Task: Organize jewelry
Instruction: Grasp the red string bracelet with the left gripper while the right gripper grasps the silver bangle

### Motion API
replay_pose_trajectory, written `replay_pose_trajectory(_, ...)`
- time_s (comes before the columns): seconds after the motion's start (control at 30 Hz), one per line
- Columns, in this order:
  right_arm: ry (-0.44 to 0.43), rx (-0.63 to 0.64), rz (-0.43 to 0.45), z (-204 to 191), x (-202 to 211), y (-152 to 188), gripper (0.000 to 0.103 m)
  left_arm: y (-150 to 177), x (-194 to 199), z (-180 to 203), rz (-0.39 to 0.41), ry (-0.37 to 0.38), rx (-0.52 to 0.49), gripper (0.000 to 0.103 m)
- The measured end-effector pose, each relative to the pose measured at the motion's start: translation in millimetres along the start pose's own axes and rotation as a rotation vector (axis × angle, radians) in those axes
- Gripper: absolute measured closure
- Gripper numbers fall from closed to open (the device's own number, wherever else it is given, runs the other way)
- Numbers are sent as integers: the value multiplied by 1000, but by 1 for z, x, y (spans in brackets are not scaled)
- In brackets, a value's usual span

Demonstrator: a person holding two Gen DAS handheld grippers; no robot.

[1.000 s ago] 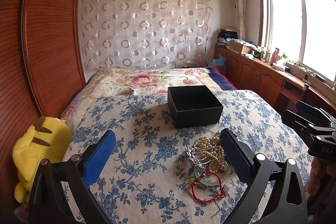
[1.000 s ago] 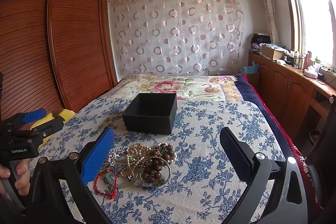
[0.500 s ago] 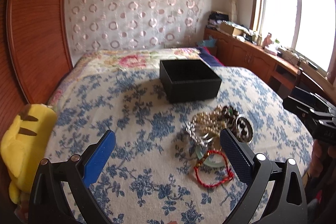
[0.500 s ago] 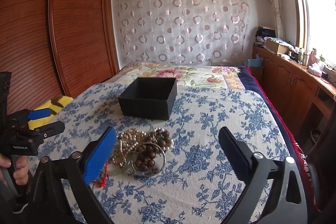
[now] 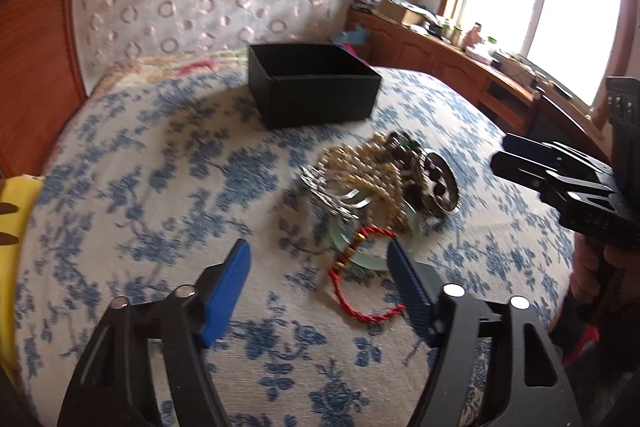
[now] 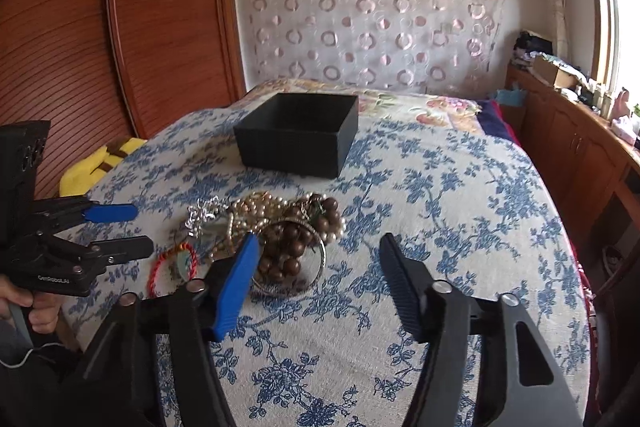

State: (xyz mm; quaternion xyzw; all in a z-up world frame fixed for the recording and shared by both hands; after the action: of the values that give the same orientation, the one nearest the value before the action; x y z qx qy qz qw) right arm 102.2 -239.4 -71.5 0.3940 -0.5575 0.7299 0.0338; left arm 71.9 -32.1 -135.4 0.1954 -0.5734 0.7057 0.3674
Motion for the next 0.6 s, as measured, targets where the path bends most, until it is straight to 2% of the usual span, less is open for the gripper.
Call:
replay_pose_trajectory(0.2, -36, 6, -39, -1, -11, 6, 54, 5, -12, 11, -44, 33, -26, 64)
replay_pose_trajectory(0.3, -49, 11, -57, -2, -15, 8, 56, 5, -17, 12, -60, 38, -29, 66)
replay_pose_trajectory(0.4, -65, 14, -74, -2, -19, 10, 57, 5, -23, 10, -81, 55, -18, 72)
replay_pose_trajectory(0.47, -76, 12, -84, -2, -22, 11, 59, 3, -23, 8, -83, 80, -13, 83)
replay_pose_trajectory(0.5, -82, 11, -95, -2, -24, 11, 60, 2, -22, 8, -82, 76, -15, 94)
replay_pose_trajectory(0.6, -97, 15, -120, -2, -31, 12, 66, -2, -16, 7, -61, 58, -32, 96)
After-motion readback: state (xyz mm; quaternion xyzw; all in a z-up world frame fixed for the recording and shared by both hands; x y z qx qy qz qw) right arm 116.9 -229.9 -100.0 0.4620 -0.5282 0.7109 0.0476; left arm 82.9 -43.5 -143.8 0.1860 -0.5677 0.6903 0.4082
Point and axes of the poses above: each gripper's, at about its wrist camera, not at the fingertips, and x roughly against the way its jaws point, z to its right, y to its underside, the point moved 6 cm from there along -x, roughly the way its jaws point, and after that the axes turned 10 degrees about x, right-handed, at the moved point
